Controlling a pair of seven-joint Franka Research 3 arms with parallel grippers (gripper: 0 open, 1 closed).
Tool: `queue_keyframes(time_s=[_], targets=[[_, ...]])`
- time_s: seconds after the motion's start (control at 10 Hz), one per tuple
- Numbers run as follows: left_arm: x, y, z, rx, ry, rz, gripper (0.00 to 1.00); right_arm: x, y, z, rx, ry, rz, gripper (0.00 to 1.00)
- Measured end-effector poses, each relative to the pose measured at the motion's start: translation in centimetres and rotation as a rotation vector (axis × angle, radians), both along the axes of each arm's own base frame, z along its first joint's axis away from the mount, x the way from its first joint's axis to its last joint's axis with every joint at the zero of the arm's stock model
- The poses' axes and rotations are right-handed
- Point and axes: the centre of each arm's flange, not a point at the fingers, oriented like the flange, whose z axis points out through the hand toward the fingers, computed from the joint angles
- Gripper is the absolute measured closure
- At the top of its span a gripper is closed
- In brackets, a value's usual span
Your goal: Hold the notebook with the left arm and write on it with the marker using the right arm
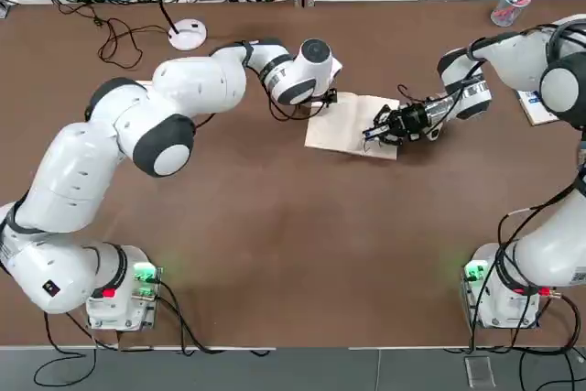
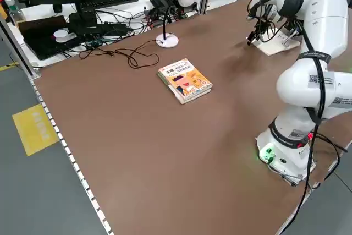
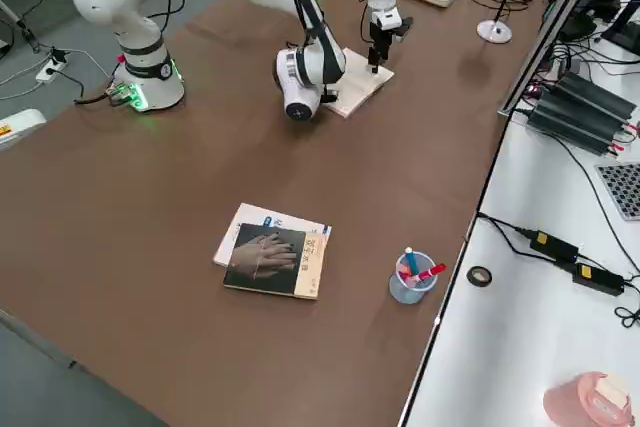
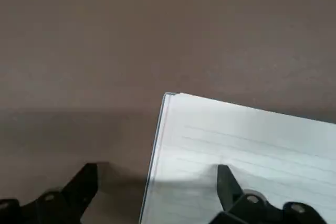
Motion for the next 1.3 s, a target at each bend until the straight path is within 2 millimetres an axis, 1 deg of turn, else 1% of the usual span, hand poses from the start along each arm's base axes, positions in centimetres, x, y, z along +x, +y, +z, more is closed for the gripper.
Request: queue_keyframes(time_s=[0.9, 1.1, 1.3], targets=[[0.0, 0.0, 0.0, 0.0, 0.0, 0.0, 0.0, 0.3, 0.3, 0.0, 0.002, 0.005, -0.003, 0.83], [0.0, 0.0, 0.0, 0.0, -0.001, 0.0, 0.0, 1.2, -0.2, 0.5, 0.005, 0.017, -0.017, 0.83], [0.1, 0.0, 0.0, 0.0, -0.002, 0.001, 0.0, 2.3, -1.1, 1.6, 0.016, 0.029, -0.016, 0.83]])
